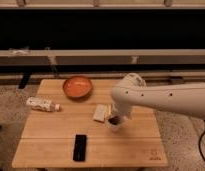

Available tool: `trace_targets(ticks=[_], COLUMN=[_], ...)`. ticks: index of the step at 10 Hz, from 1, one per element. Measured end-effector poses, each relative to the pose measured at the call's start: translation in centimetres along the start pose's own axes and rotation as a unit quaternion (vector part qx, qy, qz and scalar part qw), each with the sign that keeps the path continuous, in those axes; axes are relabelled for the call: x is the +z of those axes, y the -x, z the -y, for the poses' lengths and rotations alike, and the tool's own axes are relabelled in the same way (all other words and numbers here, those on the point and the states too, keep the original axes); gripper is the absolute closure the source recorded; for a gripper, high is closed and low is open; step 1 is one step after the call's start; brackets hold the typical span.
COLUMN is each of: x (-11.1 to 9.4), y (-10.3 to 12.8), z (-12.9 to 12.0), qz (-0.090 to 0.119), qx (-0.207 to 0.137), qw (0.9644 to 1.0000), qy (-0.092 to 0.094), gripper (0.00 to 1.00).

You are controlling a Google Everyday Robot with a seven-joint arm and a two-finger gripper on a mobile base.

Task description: Place the pepper in the ceramic cup

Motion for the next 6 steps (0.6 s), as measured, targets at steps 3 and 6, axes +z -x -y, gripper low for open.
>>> trace_targets(ticks=[3, 6], x=[-1.9, -4.2], y=[1.2, 3.0], z=[-0.4, -0.9], qz=[0.016, 0.014], qx=[-0.01, -0.023], qw=[0.9998, 0.9996], qy=[0.007, 0.011], gripper=[0.2, 0.2])
